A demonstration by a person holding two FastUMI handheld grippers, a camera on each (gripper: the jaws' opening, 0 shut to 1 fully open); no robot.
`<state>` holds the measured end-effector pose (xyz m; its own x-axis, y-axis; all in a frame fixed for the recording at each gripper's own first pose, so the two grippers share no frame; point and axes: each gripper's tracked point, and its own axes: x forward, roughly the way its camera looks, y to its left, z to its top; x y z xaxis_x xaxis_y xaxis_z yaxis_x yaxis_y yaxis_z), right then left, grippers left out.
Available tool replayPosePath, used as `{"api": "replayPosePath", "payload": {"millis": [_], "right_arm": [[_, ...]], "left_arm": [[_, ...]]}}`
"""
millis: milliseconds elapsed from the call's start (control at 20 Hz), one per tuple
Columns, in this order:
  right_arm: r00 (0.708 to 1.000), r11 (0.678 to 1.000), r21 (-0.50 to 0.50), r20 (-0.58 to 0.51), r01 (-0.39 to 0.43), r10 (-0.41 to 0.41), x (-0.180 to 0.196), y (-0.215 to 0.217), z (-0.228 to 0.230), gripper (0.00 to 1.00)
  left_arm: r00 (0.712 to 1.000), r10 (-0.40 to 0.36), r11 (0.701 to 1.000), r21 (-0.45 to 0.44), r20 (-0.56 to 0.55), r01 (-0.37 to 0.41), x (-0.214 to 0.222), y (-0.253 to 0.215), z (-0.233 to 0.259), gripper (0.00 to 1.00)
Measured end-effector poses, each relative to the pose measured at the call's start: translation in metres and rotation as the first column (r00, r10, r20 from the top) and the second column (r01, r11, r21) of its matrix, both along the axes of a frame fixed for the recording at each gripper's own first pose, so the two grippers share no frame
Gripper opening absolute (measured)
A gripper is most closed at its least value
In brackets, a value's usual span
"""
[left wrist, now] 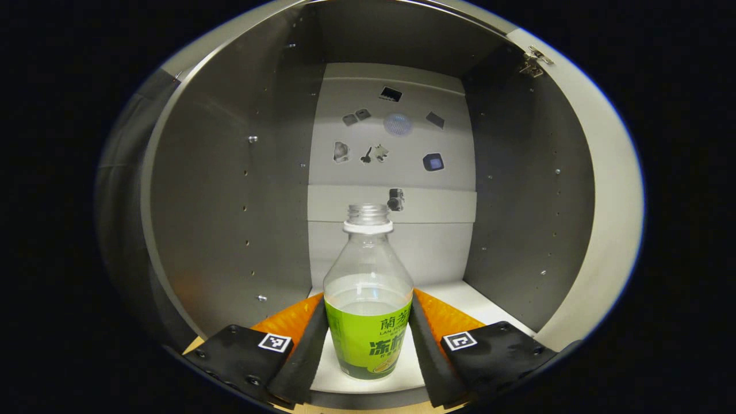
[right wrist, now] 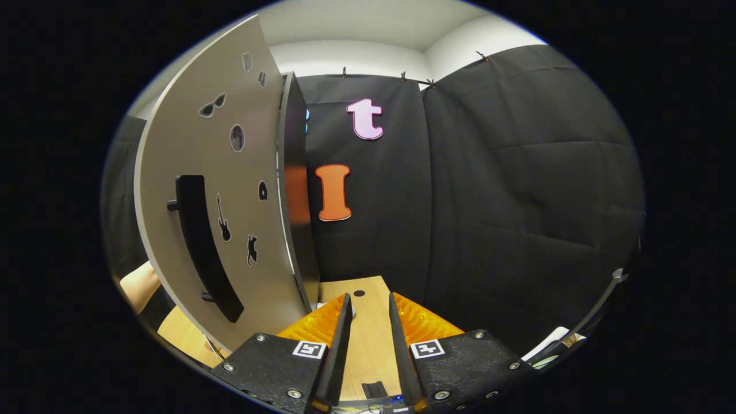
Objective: Open the cabinet door with the right hand, grasp the bottle in the cabinet with the left hand and place it on the coaster, then close the cabinet door with the right hand.
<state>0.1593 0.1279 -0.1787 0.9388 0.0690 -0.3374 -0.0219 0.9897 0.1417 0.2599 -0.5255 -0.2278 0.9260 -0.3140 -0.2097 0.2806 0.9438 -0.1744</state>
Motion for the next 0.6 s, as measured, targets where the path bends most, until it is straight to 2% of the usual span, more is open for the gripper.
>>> {"api": "replayPosePath", "payload": {"millis": [300,600], "right_arm": [[1.000,1.000,0.013,0.021,-0.017,0.017,0.005,0.009,0.001,0.40],[0.998,0.998,0.021,0.034,-0.059,0.058,0.009,0.019,0.004,0.40]], "left_arm": [[0.999,-0.002,1.000,-0.026,0.047,0.003,-0.046,0.032,0.033,0.81],[0.998,0.051,0.998,-0.036,0.035,-0.049,-0.089,0.093,0.035,0.80]]}}
